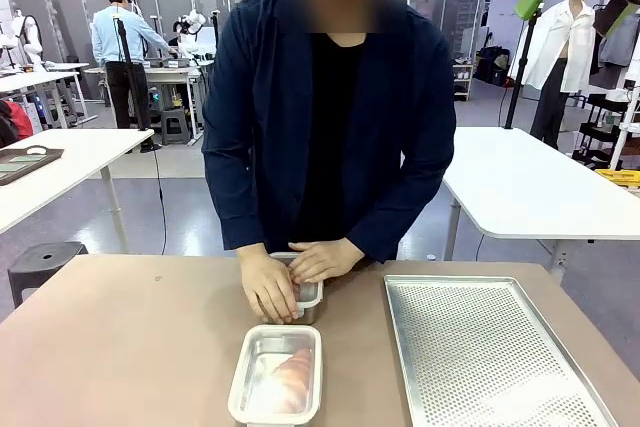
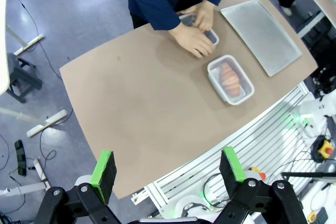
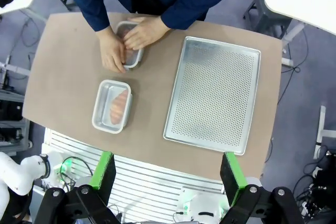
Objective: Place the bread into the airtight container.
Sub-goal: Pick up a Butter Roll and place it into an empty Airtight Container.
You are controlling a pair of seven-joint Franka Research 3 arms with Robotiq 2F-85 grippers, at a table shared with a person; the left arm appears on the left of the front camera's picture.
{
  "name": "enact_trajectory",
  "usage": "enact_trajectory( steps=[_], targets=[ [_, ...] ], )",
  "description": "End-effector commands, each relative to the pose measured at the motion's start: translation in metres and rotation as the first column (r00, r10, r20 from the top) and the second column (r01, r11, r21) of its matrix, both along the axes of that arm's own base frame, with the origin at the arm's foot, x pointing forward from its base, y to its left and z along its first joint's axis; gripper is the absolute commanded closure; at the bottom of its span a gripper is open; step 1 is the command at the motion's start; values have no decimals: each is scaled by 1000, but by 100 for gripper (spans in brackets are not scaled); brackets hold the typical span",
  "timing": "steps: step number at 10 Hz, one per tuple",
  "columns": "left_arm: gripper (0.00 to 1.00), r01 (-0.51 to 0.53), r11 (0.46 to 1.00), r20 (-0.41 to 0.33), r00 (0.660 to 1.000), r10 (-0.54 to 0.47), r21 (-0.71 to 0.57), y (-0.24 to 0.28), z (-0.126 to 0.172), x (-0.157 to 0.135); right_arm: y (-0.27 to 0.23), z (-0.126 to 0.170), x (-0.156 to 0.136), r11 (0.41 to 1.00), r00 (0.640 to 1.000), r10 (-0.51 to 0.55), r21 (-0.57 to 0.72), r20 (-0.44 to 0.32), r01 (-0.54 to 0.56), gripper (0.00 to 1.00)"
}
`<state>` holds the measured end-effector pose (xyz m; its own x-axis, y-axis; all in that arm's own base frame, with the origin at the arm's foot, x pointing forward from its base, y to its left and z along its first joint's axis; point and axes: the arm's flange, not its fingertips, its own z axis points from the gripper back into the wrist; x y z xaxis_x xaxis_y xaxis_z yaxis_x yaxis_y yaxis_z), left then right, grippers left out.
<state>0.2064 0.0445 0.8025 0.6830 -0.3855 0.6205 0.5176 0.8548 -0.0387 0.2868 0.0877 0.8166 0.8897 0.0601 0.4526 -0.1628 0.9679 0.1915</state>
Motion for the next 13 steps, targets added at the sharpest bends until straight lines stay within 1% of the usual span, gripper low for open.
enact_trajectory(
  steps=[1,13],
  targets=[
    [0,13,1000,-6,1000,-13,0,-1,2,-1,0,1,-1,1000,1000,12,5,-5,-12,0],
    [0,13,1000,-6,1000,-13,0,-1,2,-1,0,1,-1,1000,1000,12,5,-5,-12,0]
  ],
)
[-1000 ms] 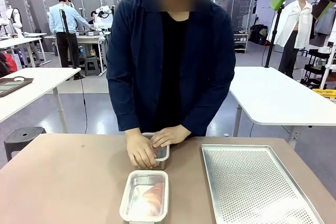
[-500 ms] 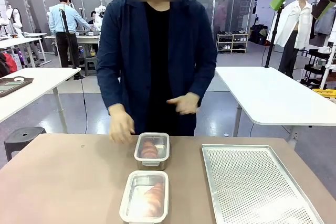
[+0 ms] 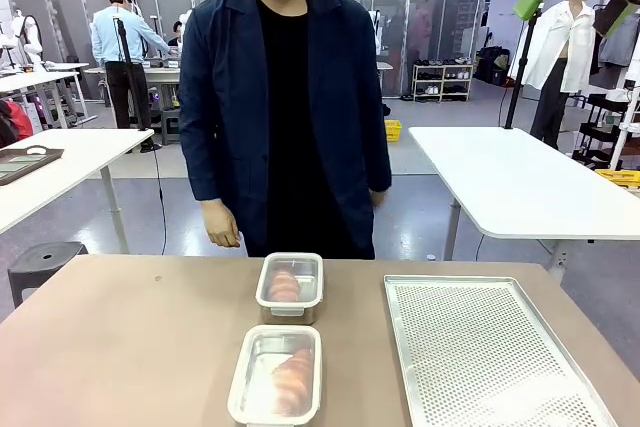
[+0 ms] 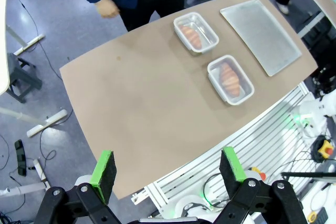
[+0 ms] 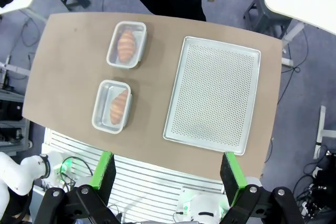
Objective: Place the bread into the airtight container.
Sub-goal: Pick up a Butter Roll and place it into an empty Airtight Container.
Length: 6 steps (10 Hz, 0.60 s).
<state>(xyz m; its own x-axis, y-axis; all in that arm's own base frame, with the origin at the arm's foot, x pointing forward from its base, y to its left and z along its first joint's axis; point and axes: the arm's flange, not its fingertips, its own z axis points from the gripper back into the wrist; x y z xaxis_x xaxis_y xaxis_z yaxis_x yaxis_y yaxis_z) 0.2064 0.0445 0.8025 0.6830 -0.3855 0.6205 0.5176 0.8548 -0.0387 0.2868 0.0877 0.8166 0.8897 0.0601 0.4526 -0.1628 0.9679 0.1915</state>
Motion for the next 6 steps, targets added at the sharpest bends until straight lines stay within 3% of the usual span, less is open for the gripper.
enact_trajectory(
  steps=[1,6],
  targets=[
    [0,13,1000,-6,1000,-13,0,-1,2,-1,0,1,-1,1000,1000,12,5,-5,-12,0],
    [0,13,1000,-6,1000,-13,0,-1,2,-1,0,1,-1,1000,1000,12,5,-5,-12,0]
  ],
)
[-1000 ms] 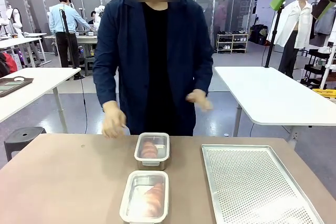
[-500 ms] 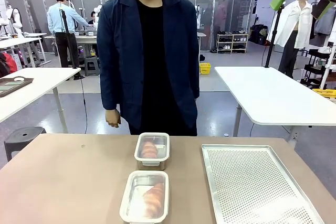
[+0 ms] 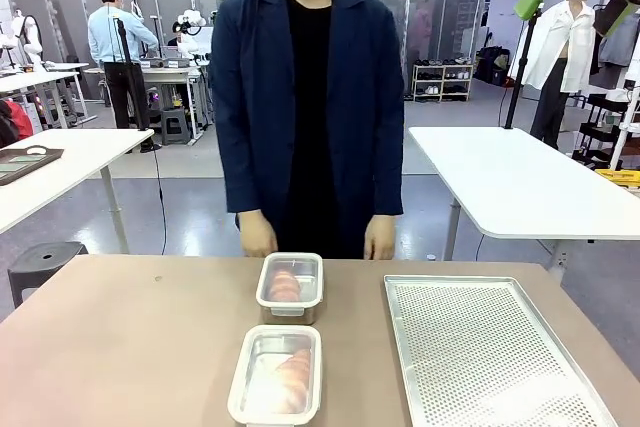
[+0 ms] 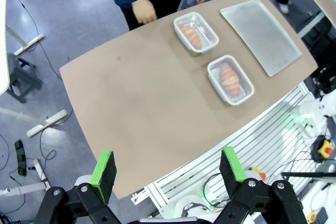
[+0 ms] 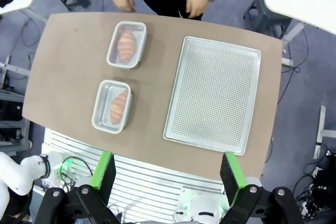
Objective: Place the bread into the airtight container.
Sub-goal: Pick up a Butter Roll and place it into an empty Airtight Container.
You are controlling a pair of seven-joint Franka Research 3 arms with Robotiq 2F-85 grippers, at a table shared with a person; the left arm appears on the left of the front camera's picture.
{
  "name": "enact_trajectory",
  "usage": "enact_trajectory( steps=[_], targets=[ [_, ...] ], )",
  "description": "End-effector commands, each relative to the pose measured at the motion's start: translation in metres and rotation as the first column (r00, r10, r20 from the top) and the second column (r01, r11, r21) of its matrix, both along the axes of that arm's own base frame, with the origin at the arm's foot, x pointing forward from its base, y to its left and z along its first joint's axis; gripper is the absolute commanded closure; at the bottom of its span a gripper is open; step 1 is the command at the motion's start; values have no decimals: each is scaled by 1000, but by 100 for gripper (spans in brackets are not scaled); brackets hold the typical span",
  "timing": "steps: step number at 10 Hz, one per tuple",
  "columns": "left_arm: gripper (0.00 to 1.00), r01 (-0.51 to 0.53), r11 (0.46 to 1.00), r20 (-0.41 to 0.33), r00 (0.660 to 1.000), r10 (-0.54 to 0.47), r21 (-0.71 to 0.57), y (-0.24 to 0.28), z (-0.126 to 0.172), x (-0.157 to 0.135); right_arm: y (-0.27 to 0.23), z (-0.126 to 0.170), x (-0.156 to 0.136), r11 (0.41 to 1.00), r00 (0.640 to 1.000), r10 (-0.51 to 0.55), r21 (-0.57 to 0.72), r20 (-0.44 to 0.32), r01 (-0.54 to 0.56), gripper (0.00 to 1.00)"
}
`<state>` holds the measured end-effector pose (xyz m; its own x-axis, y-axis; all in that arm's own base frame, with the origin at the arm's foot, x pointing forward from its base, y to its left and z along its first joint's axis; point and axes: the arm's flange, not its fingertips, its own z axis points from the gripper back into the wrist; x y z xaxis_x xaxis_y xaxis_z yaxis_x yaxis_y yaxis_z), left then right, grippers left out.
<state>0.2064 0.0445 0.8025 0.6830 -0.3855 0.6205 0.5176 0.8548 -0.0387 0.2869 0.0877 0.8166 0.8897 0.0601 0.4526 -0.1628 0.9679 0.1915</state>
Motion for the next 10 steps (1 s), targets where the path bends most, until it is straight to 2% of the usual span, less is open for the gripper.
enact_trajectory(
  steps=[1,10],
  targets=[
    [0,13,1000,-6,1000,-13,0,-1,2,-1,0,1,-1,1000,1000,12,5,-5,-12,0],
    [0,13,1000,-6,1000,-13,0,-1,2,-1,0,1,-1,1000,1000,12,5,-5,-12,0]
  ],
)
